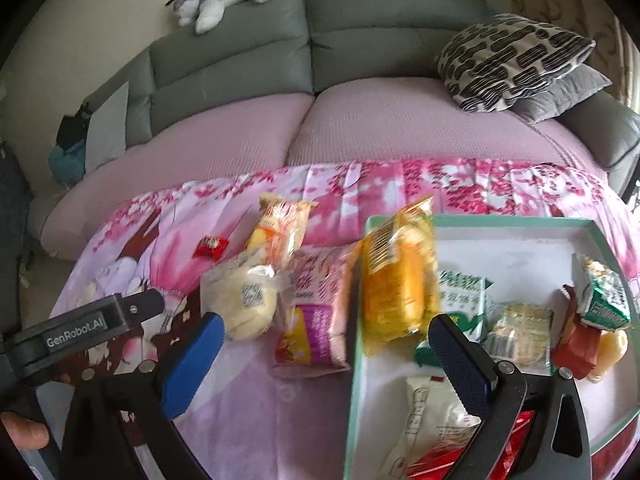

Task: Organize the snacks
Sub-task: 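Move the left tool to the round bun packet while the right approaches the pink-purple bag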

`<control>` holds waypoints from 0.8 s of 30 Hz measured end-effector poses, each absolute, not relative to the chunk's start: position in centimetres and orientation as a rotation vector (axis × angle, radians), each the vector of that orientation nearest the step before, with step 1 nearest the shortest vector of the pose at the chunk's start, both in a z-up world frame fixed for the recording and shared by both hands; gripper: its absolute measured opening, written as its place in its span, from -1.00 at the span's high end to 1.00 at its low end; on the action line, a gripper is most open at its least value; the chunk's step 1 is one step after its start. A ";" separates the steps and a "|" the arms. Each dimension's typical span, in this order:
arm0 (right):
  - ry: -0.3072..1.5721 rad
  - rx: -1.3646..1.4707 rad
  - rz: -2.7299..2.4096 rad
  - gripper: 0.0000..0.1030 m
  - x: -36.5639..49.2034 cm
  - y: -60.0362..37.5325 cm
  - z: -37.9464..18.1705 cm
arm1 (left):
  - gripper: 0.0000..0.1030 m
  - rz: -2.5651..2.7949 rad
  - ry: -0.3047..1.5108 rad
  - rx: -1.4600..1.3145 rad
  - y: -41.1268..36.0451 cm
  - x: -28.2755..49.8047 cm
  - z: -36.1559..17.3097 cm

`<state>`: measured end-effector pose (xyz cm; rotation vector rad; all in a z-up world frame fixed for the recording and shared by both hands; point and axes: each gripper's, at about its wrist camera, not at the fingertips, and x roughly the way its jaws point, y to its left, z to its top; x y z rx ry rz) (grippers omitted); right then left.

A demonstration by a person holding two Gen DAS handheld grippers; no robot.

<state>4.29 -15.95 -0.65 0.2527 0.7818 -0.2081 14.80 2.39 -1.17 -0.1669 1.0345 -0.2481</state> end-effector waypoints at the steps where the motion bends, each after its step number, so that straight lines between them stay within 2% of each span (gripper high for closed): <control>1: 0.771 0.258 -0.218 -1.00 4.2 -16.3 -0.5 | -0.98 -0.260 1.027 -0.151 1.7 14.8 -1.0; 20: 0.814 0.233 -0.314 -1.00 4.7 -18.5 -1.7 | -0.97 -0.373 1.086 -0.071 -5.4 16.1 -3.9; 22: 0.822 0.230 -0.319 -1.00 4.7 -18.5 -1.8 | -0.88 -0.362 1.095 -0.081 -5.2 16.3 -4.2; 24: 0.822 0.230 -0.319 -1.00 4.7 -18.6 -1.9 | -0.70 -0.360 1.100 -0.097 -5.0 16.4 -4.5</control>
